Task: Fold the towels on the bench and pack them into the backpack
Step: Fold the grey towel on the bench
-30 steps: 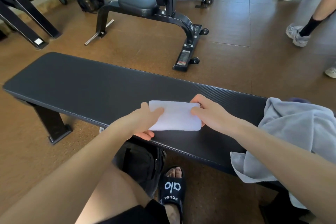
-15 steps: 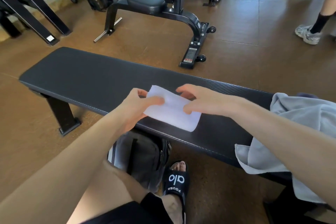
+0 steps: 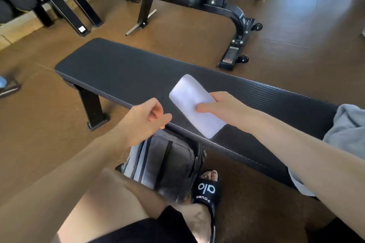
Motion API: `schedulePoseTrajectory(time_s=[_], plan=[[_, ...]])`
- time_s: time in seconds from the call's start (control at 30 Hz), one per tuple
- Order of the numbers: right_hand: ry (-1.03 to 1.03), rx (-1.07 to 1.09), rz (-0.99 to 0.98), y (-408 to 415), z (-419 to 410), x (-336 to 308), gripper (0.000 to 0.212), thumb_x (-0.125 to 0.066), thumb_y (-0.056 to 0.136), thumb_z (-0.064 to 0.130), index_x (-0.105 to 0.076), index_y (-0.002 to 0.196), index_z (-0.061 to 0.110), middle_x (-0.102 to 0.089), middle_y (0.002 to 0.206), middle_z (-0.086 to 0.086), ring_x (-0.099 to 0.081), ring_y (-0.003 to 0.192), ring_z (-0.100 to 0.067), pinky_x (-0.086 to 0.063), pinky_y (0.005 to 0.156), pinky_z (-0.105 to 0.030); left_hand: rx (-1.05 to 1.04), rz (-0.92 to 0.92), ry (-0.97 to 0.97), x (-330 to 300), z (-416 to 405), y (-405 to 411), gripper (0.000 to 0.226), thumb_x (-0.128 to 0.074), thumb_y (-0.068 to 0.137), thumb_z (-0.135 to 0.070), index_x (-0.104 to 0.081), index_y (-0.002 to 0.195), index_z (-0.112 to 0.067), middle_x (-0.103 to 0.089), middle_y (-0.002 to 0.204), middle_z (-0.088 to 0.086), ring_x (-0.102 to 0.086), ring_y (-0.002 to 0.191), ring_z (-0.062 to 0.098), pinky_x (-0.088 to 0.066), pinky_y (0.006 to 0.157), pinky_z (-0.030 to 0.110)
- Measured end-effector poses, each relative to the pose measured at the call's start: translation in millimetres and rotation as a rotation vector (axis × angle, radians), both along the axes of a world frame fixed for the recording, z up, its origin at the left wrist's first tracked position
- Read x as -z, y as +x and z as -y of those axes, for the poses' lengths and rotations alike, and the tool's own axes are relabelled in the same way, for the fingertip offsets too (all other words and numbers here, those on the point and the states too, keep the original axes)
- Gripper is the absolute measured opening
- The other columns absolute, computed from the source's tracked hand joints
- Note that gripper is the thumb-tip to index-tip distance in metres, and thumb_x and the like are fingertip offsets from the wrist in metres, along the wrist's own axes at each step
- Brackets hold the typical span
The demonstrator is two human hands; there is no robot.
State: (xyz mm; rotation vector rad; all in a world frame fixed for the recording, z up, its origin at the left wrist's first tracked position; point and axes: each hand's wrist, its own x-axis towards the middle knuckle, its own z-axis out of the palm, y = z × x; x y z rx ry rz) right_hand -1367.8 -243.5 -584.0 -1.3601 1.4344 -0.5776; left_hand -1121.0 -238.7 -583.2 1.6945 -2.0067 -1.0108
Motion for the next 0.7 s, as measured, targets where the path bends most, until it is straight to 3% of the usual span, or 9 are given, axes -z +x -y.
schedulePoseTrajectory(time_s=[0.07,0.13,0.2,0.37,0.53,0.63,0.7], plan=[[-0.044,0.074,0.006,9,-5,5,0.031,-0.066,0.087,0.030,-0.066,0.107,0.007,-0.070,0.104,-0.010,-0.068,0.096,-0.027,-0.053,0.079,-0.038,0.275,0.268,-0.091,15,-11,17,0.019,-0.062,0.093,-0.039,-0.061,0.108,-0.026,-0.070,0.105,-0.015,-0.066,0.097,0.004,-0.054,0.090,0.033],[-0.091,0.098,-0.041,23,-10,9,0.029,-0.064,0.087,0.033,-0.062,0.107,0.011,-0.067,0.101,-0.005,-0.066,0.094,-0.024,-0.053,0.079,-0.040,0.549,0.576,-0.194,32,-15,24,0.048,-0.060,0.094,-0.037,-0.049,0.140,-0.031,-0.055,0.138,-0.015,-0.053,0.125,0.007,-0.042,0.108,0.028],[-0.128,0.101,-0.087,38,-16,14,0.024,-0.062,0.087,0.035,-0.057,0.103,0.018,-0.063,0.096,0.001,-0.062,0.089,-0.018,-0.050,0.071,-0.034,0.639,0.680,-0.292,45,-14,23,0.069,-0.062,0.090,-0.035,-0.036,0.153,-0.027,-0.044,0.151,-0.009,-0.041,0.138,0.013,-0.028,0.117,0.028],[-0.162,0.108,-0.082,67,-29,25,0.021,-0.059,0.089,0.037,-0.053,0.101,0.021,-0.057,0.091,0.008,-0.059,0.085,-0.013,-0.051,0.070,-0.032,0.656,0.929,-0.422,54,-14,17,0.060,-0.053,0.091,-0.046,-0.042,0.147,-0.028,-0.059,0.132,-0.004,-0.049,0.121,0.020,-0.033,0.109,0.035],[-0.187,0.156,-0.120,83,-31,28,0.024,-0.056,0.091,0.036,-0.052,0.105,0.017,-0.059,0.095,0.002,-0.060,0.088,-0.019,-0.056,0.081,-0.044,0.679,0.939,-0.433,44,-31,22,0.035,-0.061,0.084,-0.044,-0.060,0.116,-0.032,-0.050,0.113,-0.001,-0.042,0.107,0.023,-0.036,0.100,0.040],[-0.245,0.160,-0.216,100,-37,34,0.028,-0.055,0.091,0.038,-0.051,0.106,0.015,-0.058,0.095,0.000,-0.059,0.086,-0.020,-0.056,0.078,-0.043,0.704,0.909,-0.271,37,-49,37,0.032,-0.062,0.088,-0.041,-0.058,0.119,-0.032,-0.048,0.122,-0.002,-0.044,0.113,0.022,-0.041,0.096,0.034],[-0.331,0.119,-0.308,118,-43,44,0.030,-0.054,0.090,0.040,-0.052,0.105,0.014,-0.057,0.095,-0.002,-0.058,0.086,-0.021,-0.053,0.074,-0.039,0.662,0.853,-0.099,33,-60,51,0.023,-0.060,0.091,-0.035,-0.054,0.113,-0.034,-0.047,0.109,-0.009,-0.051,0.104,0.019,-0.044,0.082,0.030]])
